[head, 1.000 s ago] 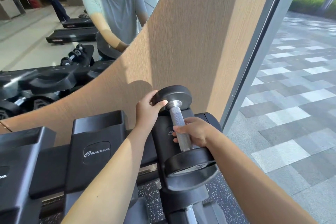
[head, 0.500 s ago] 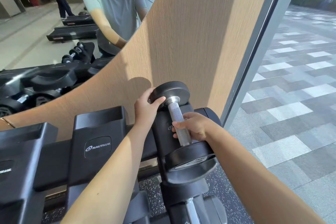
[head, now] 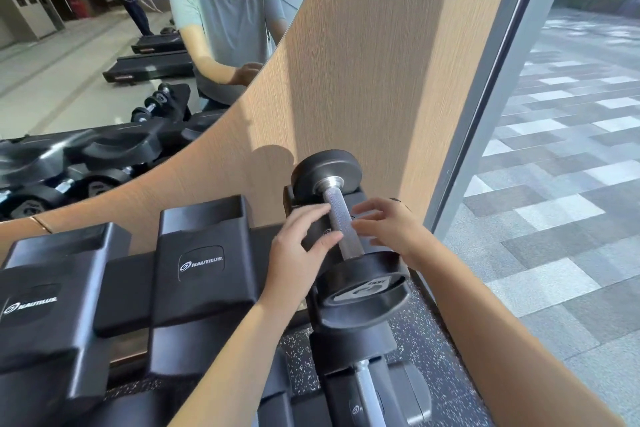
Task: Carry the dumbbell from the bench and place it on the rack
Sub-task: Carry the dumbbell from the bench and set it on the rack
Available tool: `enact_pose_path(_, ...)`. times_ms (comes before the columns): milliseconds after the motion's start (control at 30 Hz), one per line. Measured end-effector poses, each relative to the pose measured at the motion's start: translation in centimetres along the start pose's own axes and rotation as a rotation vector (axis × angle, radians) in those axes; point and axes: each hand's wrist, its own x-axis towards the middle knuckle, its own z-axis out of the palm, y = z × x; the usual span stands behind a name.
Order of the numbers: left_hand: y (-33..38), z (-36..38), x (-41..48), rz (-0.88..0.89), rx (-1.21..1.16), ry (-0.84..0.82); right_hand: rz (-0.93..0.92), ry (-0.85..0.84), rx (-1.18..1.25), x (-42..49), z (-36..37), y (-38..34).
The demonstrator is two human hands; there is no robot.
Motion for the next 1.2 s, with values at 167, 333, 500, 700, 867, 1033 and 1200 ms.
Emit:
enact_pose_path(167,1.2,0.6,-3.4,0.008,-0.005,-0.100,-0.153,0.014,0.061,-4.0,-1.0,1.7)
enact_pose_path(333,1.3,1.2,-5.4,0.032,0.074,-0.104,-0.220,-0.007,0.015,-6.4,-1.6,3.2)
enact_pose_path(500,0.8,1.2,-6.0,-0.029,0.091,-0.061,-0.300,-0.037,-0.054,-7.3,-1.6,3.8)
enact_pose_path(700,0.8,2.1,-6.2,-0.087,0.043,0.021,-0.349,0.016,-0.149,-7.0,-1.5,4.4)
enact_pose_path(867,0.4,1.8,-6.8,-0.172,-0.040,0.055,-0.403,-0.018,-0.270,-6.5,-1.5,3.7)
enact_pose_path(1033,-0.1,2.0,-7.2,-0.236,-0.162,0.057,-0.412,-0.028,-0.413,-6.6,-1.3,3.1)
enact_pose_path(1200,-0.6,2.2,-7.6,-0.255,-0.249,0.050,-0.392,-0.026,-0.491,-6.4,-1.0,2.9)
